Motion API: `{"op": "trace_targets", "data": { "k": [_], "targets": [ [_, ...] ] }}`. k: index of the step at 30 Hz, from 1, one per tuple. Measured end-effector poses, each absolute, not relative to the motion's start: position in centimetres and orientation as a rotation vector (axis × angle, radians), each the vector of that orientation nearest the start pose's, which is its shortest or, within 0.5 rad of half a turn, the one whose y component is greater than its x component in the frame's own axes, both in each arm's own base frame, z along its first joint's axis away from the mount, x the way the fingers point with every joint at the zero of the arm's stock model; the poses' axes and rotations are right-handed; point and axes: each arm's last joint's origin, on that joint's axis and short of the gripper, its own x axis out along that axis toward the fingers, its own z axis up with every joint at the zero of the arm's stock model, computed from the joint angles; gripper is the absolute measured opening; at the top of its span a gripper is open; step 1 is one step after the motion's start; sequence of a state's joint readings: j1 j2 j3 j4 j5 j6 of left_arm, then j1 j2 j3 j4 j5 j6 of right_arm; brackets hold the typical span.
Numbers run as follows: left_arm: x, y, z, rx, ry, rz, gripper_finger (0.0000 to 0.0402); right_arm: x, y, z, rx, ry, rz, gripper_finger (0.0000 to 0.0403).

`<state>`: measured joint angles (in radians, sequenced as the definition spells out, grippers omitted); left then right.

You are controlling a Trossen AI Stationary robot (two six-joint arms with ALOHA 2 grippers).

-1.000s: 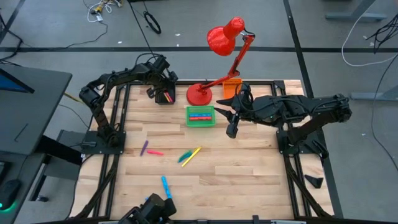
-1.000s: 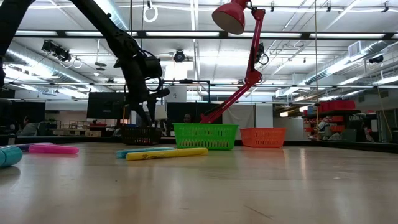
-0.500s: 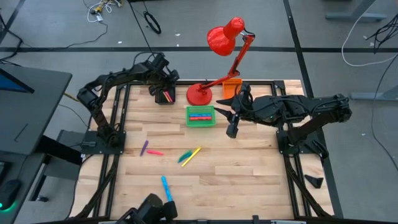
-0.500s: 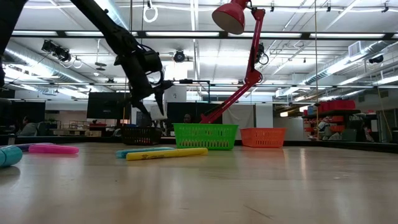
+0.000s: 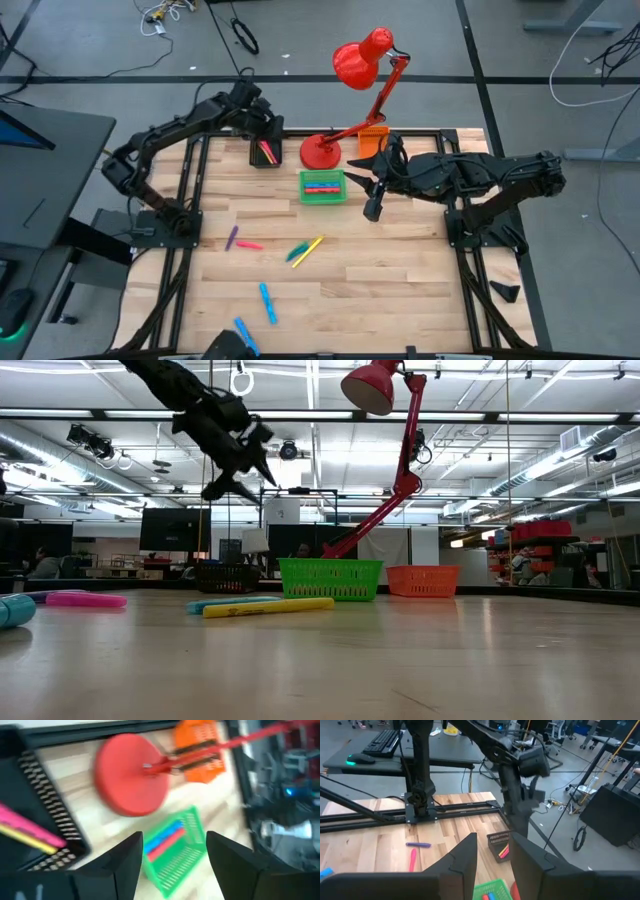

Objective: Pick & Place Markers
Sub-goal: Put the small pink highlighter into the orange basket

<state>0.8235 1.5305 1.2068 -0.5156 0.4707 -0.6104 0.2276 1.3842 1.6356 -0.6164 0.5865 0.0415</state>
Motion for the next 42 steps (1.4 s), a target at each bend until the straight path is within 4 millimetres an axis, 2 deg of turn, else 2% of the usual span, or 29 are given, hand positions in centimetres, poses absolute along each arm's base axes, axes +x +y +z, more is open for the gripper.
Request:
{"op": "trace_targets", "data": {
  "k": [6,12,21,27,35,42],
  "targets": [
    [22.3,20.5,30.8,-0.999,0.509,0.43,0.0221,27.6,4.8,45.1,-0.096,0.307,-0.361,0.0116],
    [22.2,17.4,33.3,-0.885,0.481,0.248,0.022,27.8,4.8,45.5,-0.073,0.263,-0.361,0.0116],
    [22.3,12.9,35.7,-0.805,0.473,-0.046,0.022,27.9,4.8,45.9,-0.044,0.222,-0.359,0.0117],
    [22.0,9.9,37.2,-0.766,0.467,-0.23,0.022,27.9,4.9,45.9,0.058,0.201,-0.37,0.0116],
    [21.3,6.5,38.6,-0.723,0.459,-0.29,0.022,27.9,4.9,45.9,0.193,0.175,-0.383,0.0116],
    [21.7,4.4,38.1,-0.723,0.53,-0.251,0.022,27.9,4.9,45.9,0.209,0.172,-0.384,0.0116]
  ]
}}
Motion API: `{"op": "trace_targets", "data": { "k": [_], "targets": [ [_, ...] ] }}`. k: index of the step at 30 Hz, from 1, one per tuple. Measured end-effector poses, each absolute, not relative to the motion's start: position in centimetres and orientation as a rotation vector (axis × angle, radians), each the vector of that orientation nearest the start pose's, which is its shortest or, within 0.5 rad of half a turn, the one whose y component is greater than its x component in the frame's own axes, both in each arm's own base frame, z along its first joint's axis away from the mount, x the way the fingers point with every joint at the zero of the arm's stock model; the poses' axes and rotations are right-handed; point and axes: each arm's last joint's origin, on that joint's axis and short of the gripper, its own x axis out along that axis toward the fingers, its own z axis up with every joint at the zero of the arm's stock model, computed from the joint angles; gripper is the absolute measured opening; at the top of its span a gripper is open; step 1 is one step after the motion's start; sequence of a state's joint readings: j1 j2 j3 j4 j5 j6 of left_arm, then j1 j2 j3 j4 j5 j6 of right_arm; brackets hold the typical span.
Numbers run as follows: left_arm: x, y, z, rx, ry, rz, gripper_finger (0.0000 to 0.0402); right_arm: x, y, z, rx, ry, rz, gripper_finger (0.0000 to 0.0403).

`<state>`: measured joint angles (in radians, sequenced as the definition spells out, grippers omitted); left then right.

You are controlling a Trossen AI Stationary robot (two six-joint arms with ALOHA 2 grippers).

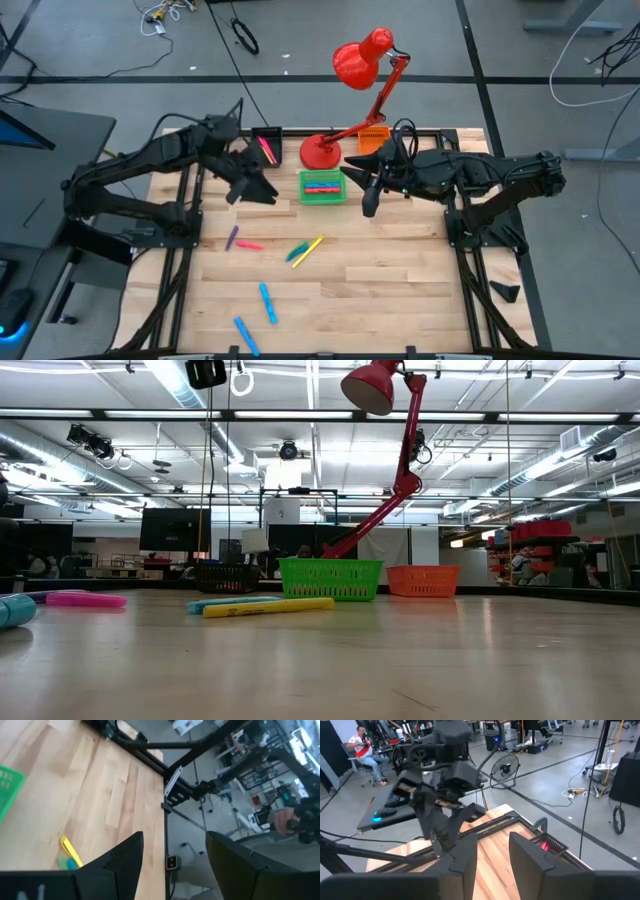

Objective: Pick & Place Markers
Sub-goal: Put the small pink highlighter into the orange basket

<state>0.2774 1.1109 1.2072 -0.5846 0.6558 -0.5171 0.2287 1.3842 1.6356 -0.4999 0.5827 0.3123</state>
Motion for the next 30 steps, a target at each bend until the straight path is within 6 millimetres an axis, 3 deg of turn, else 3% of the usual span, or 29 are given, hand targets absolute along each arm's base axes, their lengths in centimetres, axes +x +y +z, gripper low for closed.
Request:
{"op": "trace_targets", "data": {
  "k": [7,16,30],
  "targets": [
    [21.8,2.4,37.8,-0.682,0.616,-0.159,0.0219,27.9,4.9,46.0,0.204,0.169,-0.383,0.0116],
    [22.0,0.3,41.1,-0.51,0.77,-0.003,0.0197,27.9,4.9,46.0,0.198,0.165,-0.381,0.0116],
    [26.7,-2.6,42.9,-0.45,0.958,0.167,0.0194,27.9,4.9,46.1,0.145,0.173,-0.376,0.0116]
  ]
}}
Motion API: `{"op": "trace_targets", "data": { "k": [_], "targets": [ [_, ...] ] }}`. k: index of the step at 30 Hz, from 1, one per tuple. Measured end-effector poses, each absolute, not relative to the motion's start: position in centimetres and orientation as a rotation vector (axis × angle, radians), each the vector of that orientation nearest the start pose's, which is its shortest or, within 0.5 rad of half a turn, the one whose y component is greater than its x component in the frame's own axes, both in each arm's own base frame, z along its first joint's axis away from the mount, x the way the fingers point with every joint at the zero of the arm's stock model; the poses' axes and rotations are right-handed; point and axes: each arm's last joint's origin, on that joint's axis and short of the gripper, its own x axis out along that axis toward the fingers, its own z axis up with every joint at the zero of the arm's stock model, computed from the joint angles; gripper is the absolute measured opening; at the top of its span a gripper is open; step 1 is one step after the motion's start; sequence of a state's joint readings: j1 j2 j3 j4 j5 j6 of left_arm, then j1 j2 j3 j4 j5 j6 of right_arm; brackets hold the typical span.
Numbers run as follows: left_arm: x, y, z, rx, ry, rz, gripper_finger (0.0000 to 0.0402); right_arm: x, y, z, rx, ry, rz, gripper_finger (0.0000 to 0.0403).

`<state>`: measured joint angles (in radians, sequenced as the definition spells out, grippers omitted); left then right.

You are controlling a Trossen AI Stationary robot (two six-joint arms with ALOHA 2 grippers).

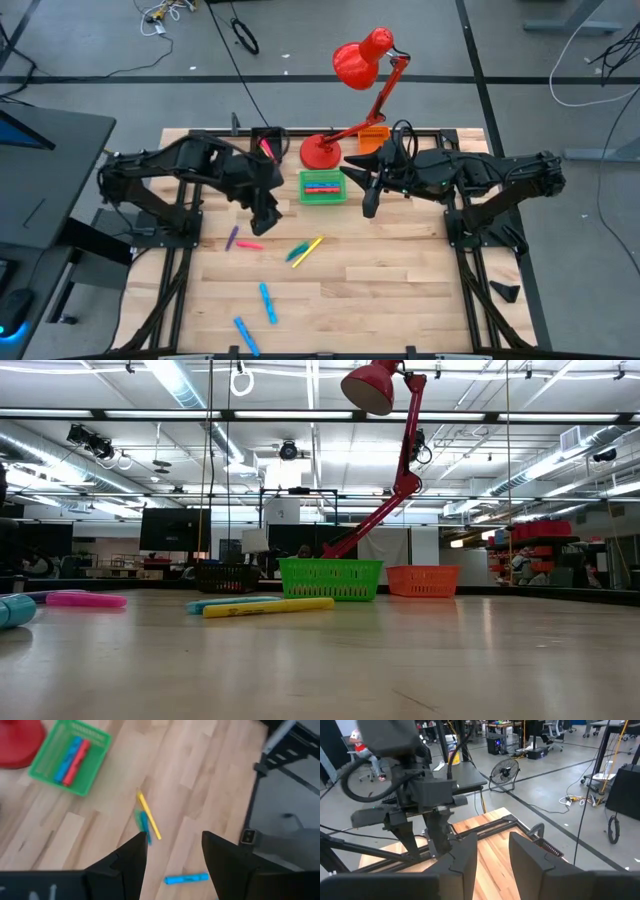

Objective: Pick & Place Markers
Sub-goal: Put the small pink highlighter into the orange basket

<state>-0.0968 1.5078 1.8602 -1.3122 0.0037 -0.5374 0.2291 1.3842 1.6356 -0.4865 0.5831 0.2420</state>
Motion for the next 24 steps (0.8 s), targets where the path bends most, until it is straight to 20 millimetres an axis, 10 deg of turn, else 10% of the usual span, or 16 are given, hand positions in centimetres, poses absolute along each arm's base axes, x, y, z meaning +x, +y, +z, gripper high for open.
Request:
{"op": "trace_targets", "data": {
  "k": [9,24],
  "targets": [
    [26.5,-3.6,43.2,-0.41,1.087,0.388,0.0194,27.9,4.9,46.0,0.128,0.179,-0.375,0.0116],
    [26.6,-3.5,42.9,-0.246,1.128,0.269,0.0194,27.8,4.9,45.8,0.116,0.201,-0.377,0.0116]
  ]
}}
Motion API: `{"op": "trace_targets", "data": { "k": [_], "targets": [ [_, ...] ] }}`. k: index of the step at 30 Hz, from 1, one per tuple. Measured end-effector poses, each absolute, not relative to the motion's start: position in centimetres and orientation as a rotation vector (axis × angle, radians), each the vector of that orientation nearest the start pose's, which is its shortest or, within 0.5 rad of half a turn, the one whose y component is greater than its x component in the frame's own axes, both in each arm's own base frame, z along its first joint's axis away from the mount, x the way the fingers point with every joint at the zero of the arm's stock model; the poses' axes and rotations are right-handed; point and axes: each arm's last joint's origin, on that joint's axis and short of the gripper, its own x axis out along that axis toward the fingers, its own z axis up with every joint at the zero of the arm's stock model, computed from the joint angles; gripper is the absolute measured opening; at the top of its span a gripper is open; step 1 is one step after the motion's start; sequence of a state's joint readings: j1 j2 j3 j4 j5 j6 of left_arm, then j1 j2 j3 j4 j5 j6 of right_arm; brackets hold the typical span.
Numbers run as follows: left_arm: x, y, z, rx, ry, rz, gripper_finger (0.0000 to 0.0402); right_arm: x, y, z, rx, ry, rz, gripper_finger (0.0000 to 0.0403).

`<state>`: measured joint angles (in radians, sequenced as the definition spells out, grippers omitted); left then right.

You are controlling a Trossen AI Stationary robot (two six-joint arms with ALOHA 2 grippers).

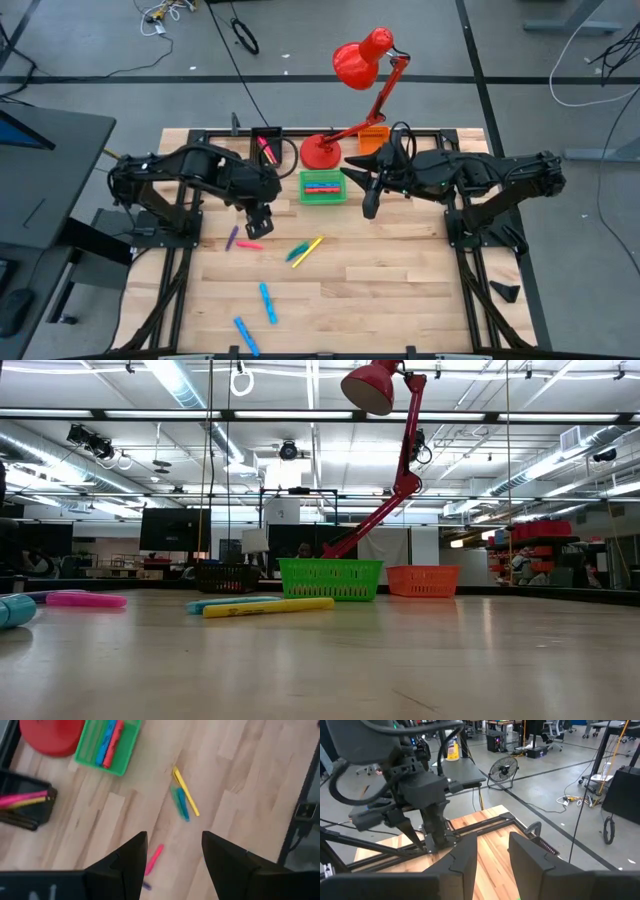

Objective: Pick & Place Markers
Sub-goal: Put the small pink highlighter into the orange basket

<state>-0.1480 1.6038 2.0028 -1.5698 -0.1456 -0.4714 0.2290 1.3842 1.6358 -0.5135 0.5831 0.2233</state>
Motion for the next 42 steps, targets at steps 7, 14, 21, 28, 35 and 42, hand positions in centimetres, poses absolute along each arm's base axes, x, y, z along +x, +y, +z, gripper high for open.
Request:
{"op": "trace_targets", "data": {
  "k": [7,14,21,28,35,42],
  "targets": [
    [27.0,-2.4,39.3,-0.151,1.283,0.268,0.0194,27.8,4.8,45.5,0.102,0.231,-0.379,0.0116],
    [27.0,-1.4,34.2,-0.066,1.497,0.262,0.0194,27.7,4.8,45.5,0.1,0.236,-0.38,0.0116],
    [26.3,-0.6,30.1,0.019,1.666,0.261,0.0194,27.7,4.8,45.2,0.088,0.264,-0.383,0.0116],
    [25.5,-0.5,27.1,0.027,1.773,0.244,0.0194,27.6,4.8,45.0,0.077,0.287,-0.384,0.0116],
    [25.9,-1.0,25.3,-0.067,1.736,0.151,0.0194,27.6,4.8,45.0,0.077,0.287,-0.385,0.0116],
    [26.1,-2.4,22.7,-0.041,1.68,0.041,0.0194,27.6,4.8,45.0,0.077,0.288,-0.385,0.0116]
  ]
}}
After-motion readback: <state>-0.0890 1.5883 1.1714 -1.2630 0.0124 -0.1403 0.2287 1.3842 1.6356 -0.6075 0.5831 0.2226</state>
